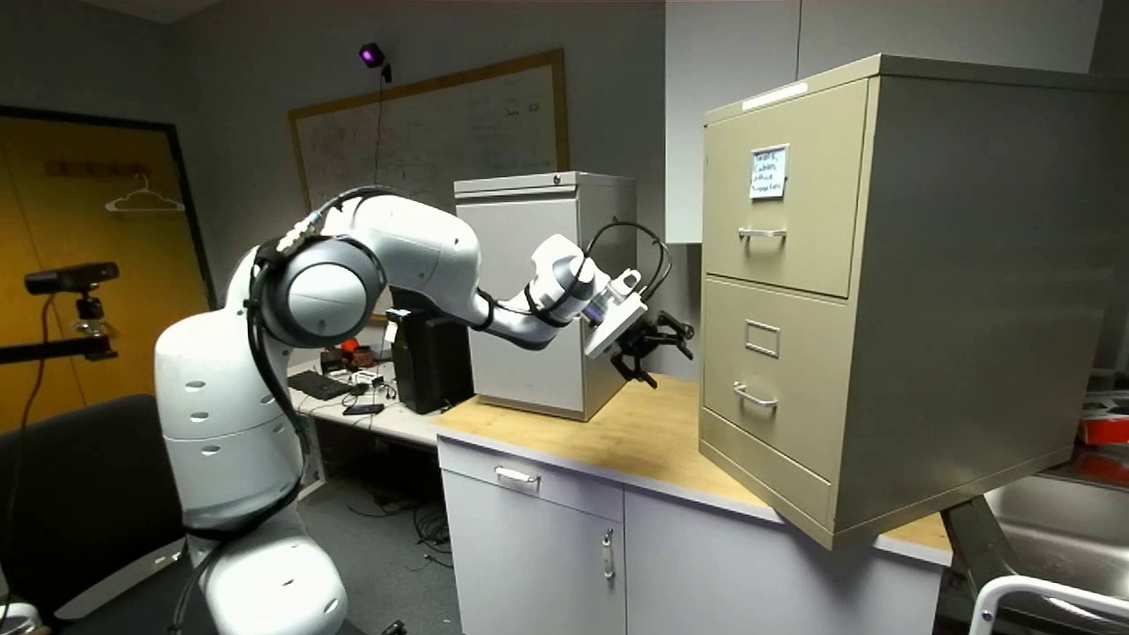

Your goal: Open the bottom drawer of the cabinet to the right.

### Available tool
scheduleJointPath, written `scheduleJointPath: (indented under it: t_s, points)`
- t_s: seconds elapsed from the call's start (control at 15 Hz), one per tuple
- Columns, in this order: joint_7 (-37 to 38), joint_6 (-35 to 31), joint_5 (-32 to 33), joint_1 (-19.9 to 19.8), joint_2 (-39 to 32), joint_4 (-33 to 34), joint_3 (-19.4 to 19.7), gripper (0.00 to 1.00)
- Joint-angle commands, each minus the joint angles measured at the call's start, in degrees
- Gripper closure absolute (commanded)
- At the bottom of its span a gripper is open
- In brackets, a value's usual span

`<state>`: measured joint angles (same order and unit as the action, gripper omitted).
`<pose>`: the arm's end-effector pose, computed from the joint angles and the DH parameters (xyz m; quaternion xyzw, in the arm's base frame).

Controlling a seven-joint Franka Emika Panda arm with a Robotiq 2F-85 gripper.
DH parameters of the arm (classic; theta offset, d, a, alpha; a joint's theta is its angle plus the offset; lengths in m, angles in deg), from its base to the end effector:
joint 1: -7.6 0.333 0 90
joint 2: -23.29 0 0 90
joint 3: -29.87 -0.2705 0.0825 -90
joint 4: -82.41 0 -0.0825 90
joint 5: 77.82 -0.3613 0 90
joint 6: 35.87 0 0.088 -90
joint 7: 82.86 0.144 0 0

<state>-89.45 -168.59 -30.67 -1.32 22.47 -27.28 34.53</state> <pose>0.5702 -0.1723 0.4668 0.9103 0.1546 0.1140 0.3667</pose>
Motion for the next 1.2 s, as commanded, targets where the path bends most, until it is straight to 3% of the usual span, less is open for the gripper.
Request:
scheduleJointPath:
  t_s: [0.0,0.53,1.13]
  points:
    - [-2.67,-1.59,0.75,-0.24,-7.16,8.17,2.21,0.00]
    - [-3.63,-3.91,-0.30,-0.97,-17.30,15.43,4.54,0.00]
    - [-3.97,-4.45,-0.90,-2.02,-22.91,19.52,5.48,0.00]
